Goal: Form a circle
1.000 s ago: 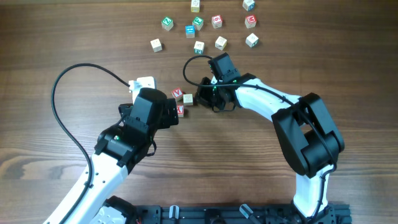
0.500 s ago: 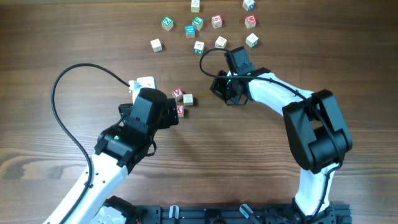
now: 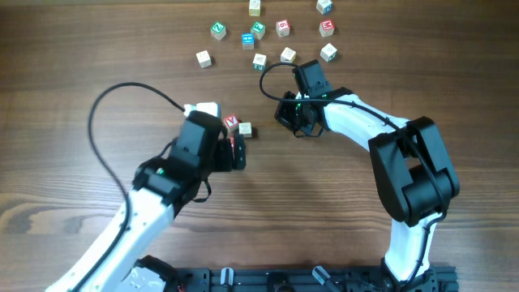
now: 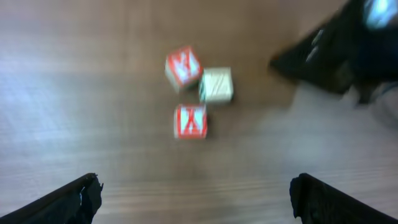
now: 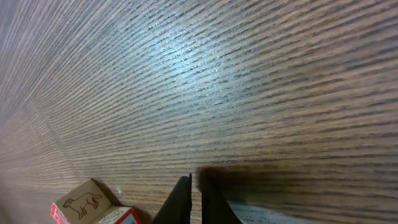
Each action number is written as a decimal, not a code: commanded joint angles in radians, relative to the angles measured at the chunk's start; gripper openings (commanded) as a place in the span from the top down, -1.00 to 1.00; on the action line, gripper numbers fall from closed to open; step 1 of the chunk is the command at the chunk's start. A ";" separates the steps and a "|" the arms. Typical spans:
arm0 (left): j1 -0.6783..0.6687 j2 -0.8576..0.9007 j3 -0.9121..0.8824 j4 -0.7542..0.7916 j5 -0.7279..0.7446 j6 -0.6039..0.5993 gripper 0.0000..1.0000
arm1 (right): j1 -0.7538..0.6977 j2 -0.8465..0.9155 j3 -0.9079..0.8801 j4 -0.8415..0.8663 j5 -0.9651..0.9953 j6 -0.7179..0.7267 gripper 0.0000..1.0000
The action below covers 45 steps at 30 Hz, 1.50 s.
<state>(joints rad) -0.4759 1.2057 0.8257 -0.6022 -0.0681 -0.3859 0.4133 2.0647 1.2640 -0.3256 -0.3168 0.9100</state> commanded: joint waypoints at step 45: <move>0.014 0.412 -0.038 0.318 -0.008 0.121 -0.10 | -0.007 0.019 -0.011 -0.019 0.047 -0.028 0.74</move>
<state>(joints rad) -0.4751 1.6039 0.7975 -0.2871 -0.0624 -0.2699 0.4133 2.0647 1.2659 -0.3256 -0.3172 0.8948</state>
